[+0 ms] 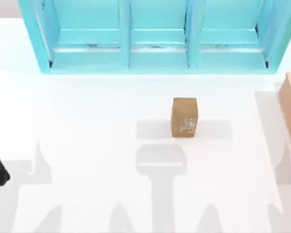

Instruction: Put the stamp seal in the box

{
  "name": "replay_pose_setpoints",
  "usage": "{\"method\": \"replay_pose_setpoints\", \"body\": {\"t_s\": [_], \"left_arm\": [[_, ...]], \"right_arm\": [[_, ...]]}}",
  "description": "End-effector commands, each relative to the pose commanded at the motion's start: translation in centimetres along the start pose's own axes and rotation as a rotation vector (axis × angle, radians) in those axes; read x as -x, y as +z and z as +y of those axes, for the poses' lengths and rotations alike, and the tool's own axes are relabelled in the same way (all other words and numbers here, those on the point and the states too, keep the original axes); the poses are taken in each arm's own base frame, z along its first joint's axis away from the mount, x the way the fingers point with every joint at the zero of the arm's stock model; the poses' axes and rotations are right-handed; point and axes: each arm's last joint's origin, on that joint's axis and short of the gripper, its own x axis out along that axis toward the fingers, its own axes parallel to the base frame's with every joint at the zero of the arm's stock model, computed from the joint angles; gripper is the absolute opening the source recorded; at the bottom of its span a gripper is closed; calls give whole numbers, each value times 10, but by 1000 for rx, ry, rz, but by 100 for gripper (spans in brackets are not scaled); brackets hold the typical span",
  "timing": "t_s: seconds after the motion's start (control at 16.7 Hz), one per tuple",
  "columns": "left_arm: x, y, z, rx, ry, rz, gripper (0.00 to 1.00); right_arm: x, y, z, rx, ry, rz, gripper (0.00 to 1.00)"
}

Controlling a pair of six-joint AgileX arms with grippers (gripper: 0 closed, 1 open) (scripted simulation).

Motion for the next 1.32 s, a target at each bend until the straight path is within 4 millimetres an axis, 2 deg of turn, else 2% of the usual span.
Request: {"method": "replay_pose_setpoints", "body": {"t_s": [0.18,0.36,0.54,0.72,0.84,1.02,1.2,1.32], "left_arm": [[0,0,0,0,0,0,100],[0,0,0,0,0,0,100],[0,0,0,0,0,0,100],[0,0,0,0,0,0,100],[0,0,0,0,0,0,100],[0,0,0,0,0,0,100],[0,0,0,0,0,0,100],[0,0,0,0,0,0,100]], "right_arm": [[0,1,0,-2,2,11,100],[-2,10,3,-21,21,102,100],[-9,31,7,-54,47,264,100],[-25,62,15,-88,73,455,100],[-44,87,23,-110,86,590,100],[-82,122,43,-132,96,792,100],[-130,148,72,-139,94,985,100],[-164,157,97,-133,86,1103,100]]}}
